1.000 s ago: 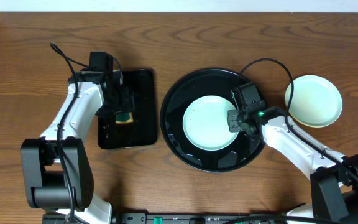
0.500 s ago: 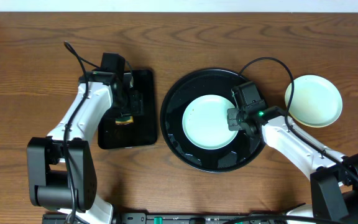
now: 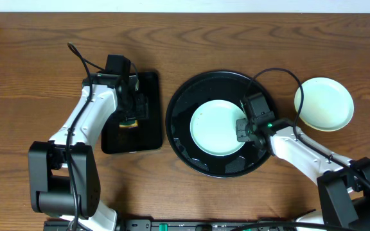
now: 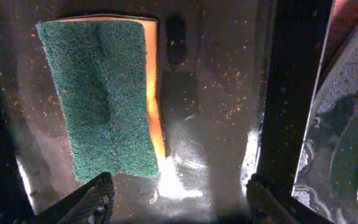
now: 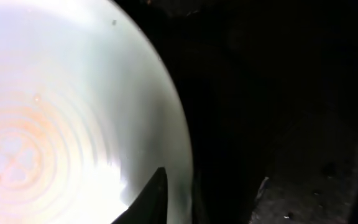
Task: Clean dirty plates on tray and stack at the side
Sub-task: 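Grip the lower blue plate's rim with the right gripper, then lift the blue plate with the right gripper and move it right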
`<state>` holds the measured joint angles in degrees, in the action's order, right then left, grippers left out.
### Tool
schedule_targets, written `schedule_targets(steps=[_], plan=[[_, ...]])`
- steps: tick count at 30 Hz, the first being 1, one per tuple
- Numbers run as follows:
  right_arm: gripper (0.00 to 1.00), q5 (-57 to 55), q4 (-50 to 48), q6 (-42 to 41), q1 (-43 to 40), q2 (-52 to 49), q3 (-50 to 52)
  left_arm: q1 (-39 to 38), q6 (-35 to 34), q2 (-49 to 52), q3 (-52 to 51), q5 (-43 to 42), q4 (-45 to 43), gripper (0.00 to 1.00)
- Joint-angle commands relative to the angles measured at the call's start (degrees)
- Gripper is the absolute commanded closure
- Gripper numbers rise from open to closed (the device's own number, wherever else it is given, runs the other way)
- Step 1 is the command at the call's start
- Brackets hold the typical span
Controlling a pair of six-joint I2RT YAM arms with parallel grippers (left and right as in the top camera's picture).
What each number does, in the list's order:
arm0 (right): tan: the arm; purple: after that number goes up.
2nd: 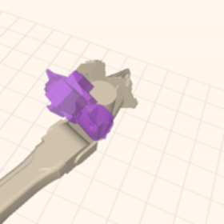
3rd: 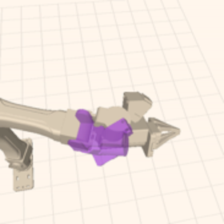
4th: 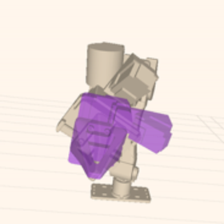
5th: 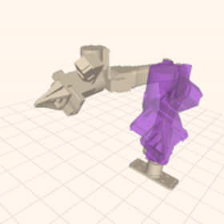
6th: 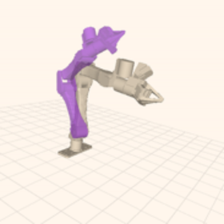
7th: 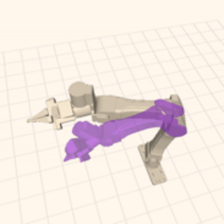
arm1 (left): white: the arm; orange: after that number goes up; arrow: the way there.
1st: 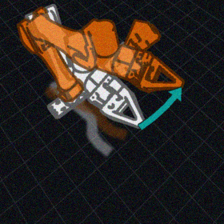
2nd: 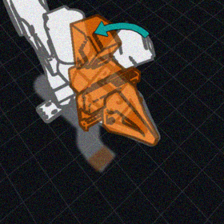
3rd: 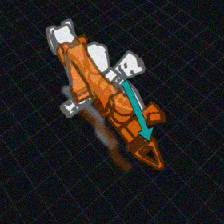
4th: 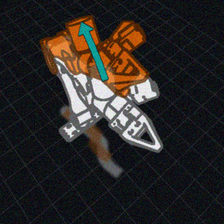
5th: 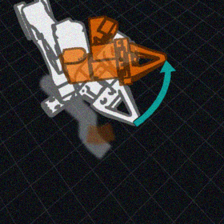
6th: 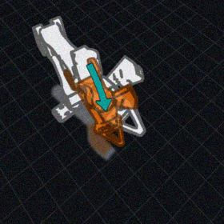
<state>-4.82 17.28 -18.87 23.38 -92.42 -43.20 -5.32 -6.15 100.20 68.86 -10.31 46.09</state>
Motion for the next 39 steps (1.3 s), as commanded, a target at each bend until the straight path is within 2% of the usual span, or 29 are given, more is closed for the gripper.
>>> schedule_targets(steps=[1, 5, 14, 20, 24, 31, 39], plan=[[0.88, 3.72, -1.53, -0.87, 0.28, -0.87, 1.68, -0.02, 0.07, 0.15, -0.28, 0.5, 0.13, 0.31], [0.99, 3.06, -1.53, -2.34, 0.24, -1.14, 2.6, -0.02, 0.07, 0.15, -0.28, 0.5, 0.15, 0.31], [0.99, -1.57, -5.97, 0.48, 0.22, -0.24, 0.66, -0.02, 0.07, 0.15, -0.28, 0.5, 0.15, 0.31], [0.99, -7.28, -4.61, 10.88, 0.24, 4.0, -4.52, -0.02, 0.07, 0.15, -0.28, 0.52, 0.15, 0.31], [0.99, -7.5, -3.04, 23.93, 0.31, 7.63, -6.95, -0.02, 0.07, 0.15, -0.28, 0.52, 0.13, 0.31], [0.99, -14.6, -0.37, 39.01, 0.96, 13.14, -8.94, -0.02, 0.09, 0.15, -0.28, 0.52, -0.04, 0.31], [0.99, -22.64, -3.61, 49.2, 6.08, 15.63, -9.09, -0.02, 0.07, 0.15, -0.28, 0.52, -0.07, 0.31]])
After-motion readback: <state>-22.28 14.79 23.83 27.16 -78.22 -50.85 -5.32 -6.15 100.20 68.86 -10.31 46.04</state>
